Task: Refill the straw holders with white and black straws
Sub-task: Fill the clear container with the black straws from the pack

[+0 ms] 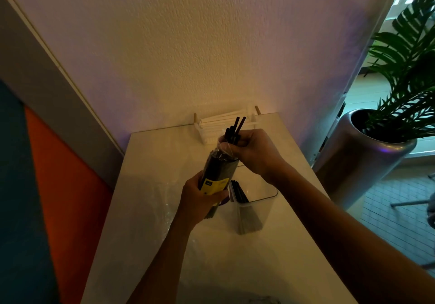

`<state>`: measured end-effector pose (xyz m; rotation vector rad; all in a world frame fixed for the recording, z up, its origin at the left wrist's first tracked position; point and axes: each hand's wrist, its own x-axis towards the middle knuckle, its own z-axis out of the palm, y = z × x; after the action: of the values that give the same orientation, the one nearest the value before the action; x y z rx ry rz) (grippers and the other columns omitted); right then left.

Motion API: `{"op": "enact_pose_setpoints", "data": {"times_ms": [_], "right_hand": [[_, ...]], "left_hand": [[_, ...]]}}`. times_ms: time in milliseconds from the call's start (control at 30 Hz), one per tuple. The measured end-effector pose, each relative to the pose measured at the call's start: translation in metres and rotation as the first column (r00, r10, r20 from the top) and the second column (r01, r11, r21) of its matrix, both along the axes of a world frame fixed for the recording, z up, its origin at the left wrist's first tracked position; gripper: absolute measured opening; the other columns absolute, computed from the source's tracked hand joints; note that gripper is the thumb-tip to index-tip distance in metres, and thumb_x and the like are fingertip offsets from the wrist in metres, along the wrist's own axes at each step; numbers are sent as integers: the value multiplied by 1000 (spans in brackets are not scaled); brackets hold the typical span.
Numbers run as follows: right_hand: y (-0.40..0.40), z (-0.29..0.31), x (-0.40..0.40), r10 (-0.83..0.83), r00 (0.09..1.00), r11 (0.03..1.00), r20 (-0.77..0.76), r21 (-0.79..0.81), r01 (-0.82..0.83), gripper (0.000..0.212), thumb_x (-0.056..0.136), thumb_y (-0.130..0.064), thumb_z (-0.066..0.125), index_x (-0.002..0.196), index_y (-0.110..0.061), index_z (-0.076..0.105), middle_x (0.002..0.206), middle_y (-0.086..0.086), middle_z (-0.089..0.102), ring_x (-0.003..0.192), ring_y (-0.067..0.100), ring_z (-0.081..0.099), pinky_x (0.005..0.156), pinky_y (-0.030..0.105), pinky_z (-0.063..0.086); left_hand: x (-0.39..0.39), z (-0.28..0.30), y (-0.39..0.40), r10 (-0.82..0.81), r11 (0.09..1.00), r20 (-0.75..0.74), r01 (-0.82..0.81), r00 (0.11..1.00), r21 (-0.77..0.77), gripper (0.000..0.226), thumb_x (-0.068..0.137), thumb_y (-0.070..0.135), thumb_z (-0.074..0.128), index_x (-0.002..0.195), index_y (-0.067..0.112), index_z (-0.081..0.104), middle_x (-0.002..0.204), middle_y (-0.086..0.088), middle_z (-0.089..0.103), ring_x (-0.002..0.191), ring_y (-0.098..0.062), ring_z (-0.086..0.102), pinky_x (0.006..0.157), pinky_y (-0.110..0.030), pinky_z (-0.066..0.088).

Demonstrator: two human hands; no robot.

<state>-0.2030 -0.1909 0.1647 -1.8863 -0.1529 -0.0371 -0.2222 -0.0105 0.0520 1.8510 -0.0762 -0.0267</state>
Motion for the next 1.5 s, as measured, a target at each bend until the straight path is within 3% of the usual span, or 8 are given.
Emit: {"op": "enact_pose_setpoints", "data": {"times_ms": [300, 467, 633, 733, 1033, 1267, 1400, 1500], "right_hand": [[-2, 1, -2, 36, 996, 999, 81, 5, -36, 19, 85, -12, 74, 103, -13, 76, 89, -12, 74, 83, -6, 68, 68, 4, 47], [-3, -1, -3, 0, 997, 999, 82, 41, -4, 18, 84, -14, 76, 101, -14, 76, 88, -11, 74, 84, -2, 69, 70, 7, 51], [-3, -3, -4, 18, 996, 1000, 82, -5, -18, 16, 88, -20, 71, 104, -16, 72, 95, -7, 73, 90, 1, 67, 75, 13, 51], [-4, -2, -3, 55, 996, 998, 64, -12, -54, 19, 90, -19, 70, 108, -16, 72, 98, -9, 73, 92, -4, 67, 73, 7, 50], [-1, 2, 0, -40, 992, 999, 116, -27, 44, 23, 87, -24, 73, 109, -16, 72, 96, -9, 74, 87, -1, 69, 73, 12, 52], [-2, 12, 3, -78, 987, 997, 138, 21, 76, 22, 88, -22, 72, 109, -16, 73, 100, -7, 75, 88, -1, 70, 77, 12, 53], [-1, 11, -1, -17, 998, 997, 65, 71, 12, 22, 89, -20, 71, 110, -15, 71, 96, -6, 75, 87, 1, 70, 72, 9, 50], [-2, 3, -3, 53, 999, 995, -6, 84, -53, 24, 90, -19, 69, 114, -17, 70, 100, -6, 76, 94, 0, 69, 79, 12, 48]], "left_hand": [[-5, 6, 1, -12, 1000, -5, 12, 1000, -2, 51, 63, 6, 87, 98, 35, 62, 86, 24, 70, 82, 1, 68, 68, -16, 55], [-6, 7, 0, -31, 999, -11, 31, 999, -20, 50, 63, 8, 87, 99, 33, 64, 91, 18, 71, 86, -4, 70, 69, -19, 56], [-5, 11, -2, -44, 999, -19, 44, 999, 3, 52, 63, 11, 88, 98, 38, 61, 91, 21, 69, 85, 1, 68, 68, -16, 55], [-5, 9, -1, -39, 999, -33, 38, 999, -10, 52, 62, 10, 88, 99, 35, 63, 92, 18, 70, 86, -2, 69, 72, -20, 57], [-8, 11, 0, -46, 998, -46, 44, 998, -46, 49, 63, 6, 87, 99, 31, 64, 90, 13, 73, 85, -10, 71, 72, -27, 59], [-10, 15, 2, -43, 998, -58, 40, 997, -56, 51, 65, 2, 85, 98, 32, 62, 84, 21, 72, 82, -2, 70, 66, -18, 55], [-10, 15, 1, -38, 998, -61, 35, 997, -56, 51, 65, 3, 85, 99, 33, 62, 87, 17, 71, 82, -2, 69, 66, -18, 56], [-10, 17, 1, -43, 998, -69, 40, 997, -50, 50, 65, 3, 86, 97, 34, 62, 85, 21, 70, 81, 0, 69, 65, -16, 55]]}}
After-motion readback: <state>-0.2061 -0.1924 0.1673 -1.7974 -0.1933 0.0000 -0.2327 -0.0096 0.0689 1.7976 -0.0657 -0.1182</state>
